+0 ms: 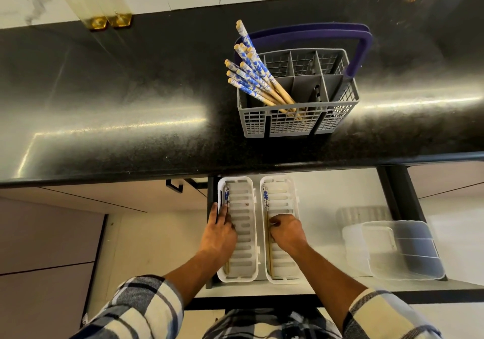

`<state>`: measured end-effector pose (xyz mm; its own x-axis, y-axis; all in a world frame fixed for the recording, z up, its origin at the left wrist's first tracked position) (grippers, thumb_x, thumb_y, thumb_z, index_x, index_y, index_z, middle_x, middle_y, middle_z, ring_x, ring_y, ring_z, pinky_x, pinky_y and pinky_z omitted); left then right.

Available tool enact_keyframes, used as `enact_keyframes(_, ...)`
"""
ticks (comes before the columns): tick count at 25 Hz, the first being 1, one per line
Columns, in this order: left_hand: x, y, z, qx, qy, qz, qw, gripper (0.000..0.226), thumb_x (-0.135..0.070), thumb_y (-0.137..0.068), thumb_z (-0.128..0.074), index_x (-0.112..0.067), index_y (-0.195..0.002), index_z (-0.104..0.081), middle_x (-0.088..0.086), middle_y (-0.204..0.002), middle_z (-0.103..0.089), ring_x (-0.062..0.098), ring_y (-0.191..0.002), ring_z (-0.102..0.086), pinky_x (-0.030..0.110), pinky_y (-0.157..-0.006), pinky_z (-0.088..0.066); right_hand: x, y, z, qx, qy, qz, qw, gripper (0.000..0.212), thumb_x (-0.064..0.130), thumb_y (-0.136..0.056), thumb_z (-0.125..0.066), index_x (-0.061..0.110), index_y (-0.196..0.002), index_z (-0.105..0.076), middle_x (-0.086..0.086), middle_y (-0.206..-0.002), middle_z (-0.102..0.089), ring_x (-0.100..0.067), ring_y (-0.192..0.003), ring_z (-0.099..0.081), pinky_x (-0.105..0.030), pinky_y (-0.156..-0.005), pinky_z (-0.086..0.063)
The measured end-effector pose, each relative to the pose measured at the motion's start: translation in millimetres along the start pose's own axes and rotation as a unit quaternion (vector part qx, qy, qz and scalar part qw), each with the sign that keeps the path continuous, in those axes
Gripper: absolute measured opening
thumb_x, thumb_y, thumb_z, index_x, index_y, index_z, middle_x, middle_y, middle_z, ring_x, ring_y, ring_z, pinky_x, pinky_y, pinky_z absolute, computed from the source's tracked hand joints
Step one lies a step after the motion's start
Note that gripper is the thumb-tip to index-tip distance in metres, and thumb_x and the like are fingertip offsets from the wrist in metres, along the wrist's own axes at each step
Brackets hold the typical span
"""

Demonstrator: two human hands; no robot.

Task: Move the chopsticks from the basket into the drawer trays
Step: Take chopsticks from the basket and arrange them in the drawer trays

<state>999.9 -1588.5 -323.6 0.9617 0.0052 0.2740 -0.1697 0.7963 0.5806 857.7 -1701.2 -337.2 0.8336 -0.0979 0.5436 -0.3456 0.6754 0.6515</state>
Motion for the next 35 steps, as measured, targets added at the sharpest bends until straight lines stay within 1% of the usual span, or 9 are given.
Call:
enact_keyframes(13,-7.0,9.5,5.8,0.066,0.023,0.015,0.997,0.047,-0.03,-0.095,-0.045,-0.009,-0.137,-0.053,0.016,-0.154,-0.037,0.037,-0.151,0.003,0.061,-0.101,0.03,4.7,10.2,2.1,0.01,0.039,0.014,0.999,0.028,0.004,-0.089,-0.054,0.01,-0.108,-0.074,-0.008,-0.104,-0.074,-0.02,-0.085,-0.067,-0.021,-0.073,-0.053)
enact_keyframes(16,4.9,16.3,32.6,0.043,0.127,0.065,0.989,0.044,-0.042,-0.093,-0.045,-0.016,-0.123,-0.063,0.013,-0.148,-0.047,0.031,-0.15,-0.013,0.06,-0.113,0.022,29.4,32.2,24.0,-0.028,0.032,0.052,0.998,0.027,0.008,-0.092,-0.055,0.014,-0.111,-0.073,-0.006,-0.105,-0.075,-0.018,-0.085,-0.071,-0.014,-0.069,-0.051)
enact_keyframes(18,21.8,28.4,63.9,0.009,0.224,0.087,0.971,0.046,-0.054,-0.091,-0.043,-0.023,-0.119,-0.064,0.006,-0.138,-0.057,0.026,-0.143,-0.032,0.057,-0.12,0.005,63.0,56.8,56.7,-0.068,0.001,0.126,0.99,0.019,0.013,-0.094,-0.058,0.016,-0.102,-0.074,-0.001,-0.092,-0.076,-0.016,-0.074,-0.07,-0.012,-0.061,-0.051)
enact_keyframes(20,45.9,44.0,103.9,-0.071,0.382,0.083,0.917,0.046,-0.058,-0.092,-0.045,-0.028,-0.123,-0.061,-0.002,-0.126,-0.065,0.016,-0.124,-0.054,0.042,-0.117,-0.027,104.4,84.2,102.4,-0.135,-0.032,0.22,0.965,0.012,0.018,-0.093,-0.063,0.019,-0.094,-0.075,0.004,-0.082,-0.074,-0.012,-0.073,-0.068,-0.011,-0.063,-0.051)
enact_keyframes(23,91.0,56.1,169.2,-0.219,0.632,0.096,0.737,0.035,-0.043,-0.091,-0.063,-0.025,-0.121,-0.066,-0.01,-0.106,-0.073,-0.004,-0.093,-0.066,0.012,-0.082,-0.05,161.1,111.4,170.9,-0.237,-0.065,0.335,0.91,0.013,0.022,-0.089,-0.069,0.027,-0.098,-0.076,0.016,-0.083,-0.072,0.001,-0.077,-0.068,-0.008,-0.072,-0.051)
enact_keyframes(26,118.5,44.4,213.7,-0.31,0.757,0.102,0.566,0.041,-0.04,-0.081,-0.075,-0.022,-0.117,-0.069,-0.005,-0.095,-0.077,0.003,-0.09,-0.072,0.03,-0.089,-0.057,207.2,117.6,213.4,-0.274,-0.072,0.385,0.879,0.019,0.025,-0.09,-0.067,0.027,-0.108,-0.074,0.013,-0.092,-0.073,-0.002,-0.082,-0.068,-0.014,-0.075,-0.052)
enact_keyframes(28,117.1,30.9,234.0,-0.314,0.807,0.09,0.492,0.048,-0.047,-0.071,-0.078,-0.025,-0.113,-0.068,-0.005,-0.097,-0.078,0.008,-0.095,-0.073,0.041,-0.094,-0.055,229.5,113.1,225.6,-0.279,-0.04,0.398,0.873,0.022,0.027,-0.091,-0.066,0.026,-0.113,-0.07,0.012,-0.098,-0.071,-0.002,-0.086,-0.066,-0.014,-0.076,-0.051)
enact_keyframes(32,101.8,12.0,258.6,-0.321,0.828,0.089,0.451,0.032,-0.059,-0.07,-0.075,-0.038,-0.094,-0.074,-0.012,-0.093,-0.078,0.006,-0.092,-0.072,0.043,-0.091,-0.056,250.5,92.5,225.2,-0.235,0.042,0.386,0.891,0.03,0.028,-0.092,-0.065,0.023,-0.122,-0.064,0.004,-0.112,-0.068,-0.011,-0.099,-0.064,-0.033,-0.09,-0.055)
enact_keyframes(35,97.6,7.0,264.7,-0.348,0.827,0.128,0.422,0.016,-0.053,-0.079,-0.073,-0.039,-0.086,-0.073,-0.013,-0.086,-0.077,0.005,-0.085,-0.073,0.038,-0.084,-0.059,257.9,85.4,223.1,-0.191,0.079,0.378,0.902,0.029,0.03,-0.095,-0.06,0.026,-0.124,-0.063,0.005,-0.11,-0.069,-0.011,-0.097,-0.064,-0.035,-0.089,-0.055)
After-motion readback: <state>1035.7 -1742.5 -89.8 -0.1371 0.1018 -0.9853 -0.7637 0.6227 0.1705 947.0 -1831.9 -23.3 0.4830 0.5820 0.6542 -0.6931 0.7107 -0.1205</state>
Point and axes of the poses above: each hand's wrist, its own y-axis away from the middle knuckle, its own z-axis out of the back of the hand, x = y × z, the point moved 5 cm from there along -y, towards the middle knuckle
